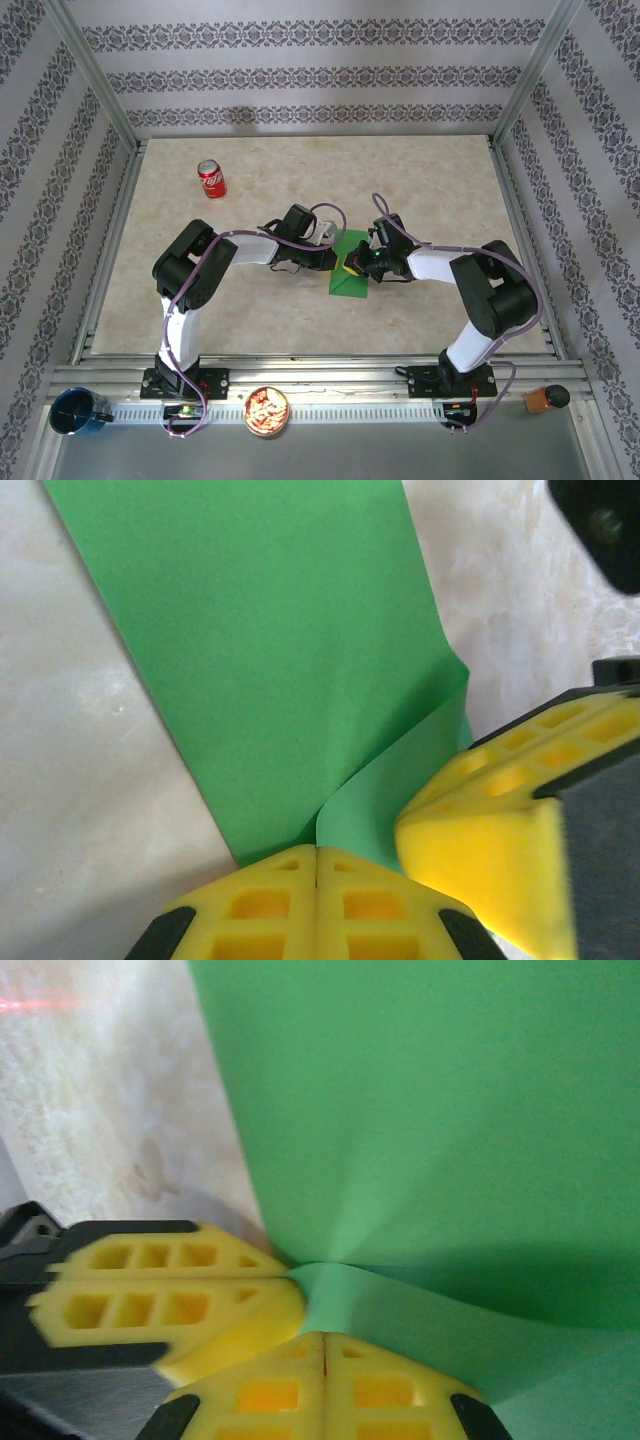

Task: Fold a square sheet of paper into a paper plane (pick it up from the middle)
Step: Fold the triangle a second time at the center of the table.

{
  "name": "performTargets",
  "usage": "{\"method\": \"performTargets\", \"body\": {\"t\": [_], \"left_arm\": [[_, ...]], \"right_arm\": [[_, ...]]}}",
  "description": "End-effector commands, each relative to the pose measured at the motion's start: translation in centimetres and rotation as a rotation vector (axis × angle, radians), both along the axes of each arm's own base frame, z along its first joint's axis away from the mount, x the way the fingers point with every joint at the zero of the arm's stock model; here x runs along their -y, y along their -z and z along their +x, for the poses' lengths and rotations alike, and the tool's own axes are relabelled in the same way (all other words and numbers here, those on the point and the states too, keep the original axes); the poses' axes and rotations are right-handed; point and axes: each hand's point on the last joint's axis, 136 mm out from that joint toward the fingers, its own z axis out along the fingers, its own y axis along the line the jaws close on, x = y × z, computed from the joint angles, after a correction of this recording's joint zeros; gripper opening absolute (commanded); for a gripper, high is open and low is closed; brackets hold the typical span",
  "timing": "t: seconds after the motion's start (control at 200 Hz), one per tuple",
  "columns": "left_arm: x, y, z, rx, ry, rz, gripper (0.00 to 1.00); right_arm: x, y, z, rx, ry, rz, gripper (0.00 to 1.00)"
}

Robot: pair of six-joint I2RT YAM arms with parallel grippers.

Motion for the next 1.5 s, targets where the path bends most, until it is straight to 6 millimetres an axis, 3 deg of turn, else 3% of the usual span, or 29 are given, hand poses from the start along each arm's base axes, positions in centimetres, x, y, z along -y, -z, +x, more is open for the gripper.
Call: {"method": "performTargets", "body": {"t": [0.0, 0.16, 0.29, 0.385, 0.49, 0.61, 0.784, 0.859, 0.964, 1.134, 1.224, 1.494], "left_arm": [[-0.3, 1.7, 0.2, -0.006, 0.014, 0.035, 0.04], [-0.4, 1.9, 0.2, -0.012, 0.011, 0.039, 0.04], [-0.4, 1.9, 0.2, -0.013, 0.012, 0.041, 0.04], [-0.4, 1.9, 0.2, -0.015, 0.012, 0.042, 0.03], [-0.4, 2.0, 0.1, -0.02, 0.012, 0.043, 0.04], [-0.4, 1.9, 0.1, -0.018, 0.009, 0.041, 0.04], [-0.3, 1.9, 0.1, -0.02, 0.008, 0.039, 0.04], [-0.4, 1.9, 0.2, -0.02, 0.008, 0.039, 0.04], [-0.4, 1.9, 0.1, -0.021, 0.008, 0.042, 0.03], [-0.4, 1.8, 0.1, -0.02, 0.008, 0.039, 0.03], [-0.4, 1.8, 0.1, -0.022, 0.008, 0.04, 0.03], [-0.4, 1.8, 0.0, -0.026, 0.007, 0.034, 0.03]], "right_arm": [[1.0, 1.8, -0.5, -0.028, 0.041, -0.02, 0.03], [1.4, 2.6, -0.9, -0.044, 0.07, -0.013, 0.03], [0.7, 0.5, -0.1, -0.002, 0.063, 0.037, 0.04], [1.3, -1.2, 0.6, 0.038, 0.075, 0.033, 0.05], [2.0, -1.7, 1.0, 0.047, 0.084, 0.027, 0.05], [2.7, -0.8, 1.1, 0.026, 0.098, 0.013, 0.05], [4.8, 2.9, -0.1, -0.066, 0.157, -0.096, 0.03], [5.1, 3.6, -0.7, -0.1, 0.172, -0.1, 0.02], [5.0, 2.4, -0.7, -0.087, 0.167, -0.092, 0.03], [4.3, -1.4, 1.2, 0.004, 0.141, -0.026, 0.06], [3.9, -2.3, 1.8, 0.019, 0.116, -0.012, 0.06], [5.0, 1.0, 1.5, -0.046, 0.146, -0.078, 0.05]]}}
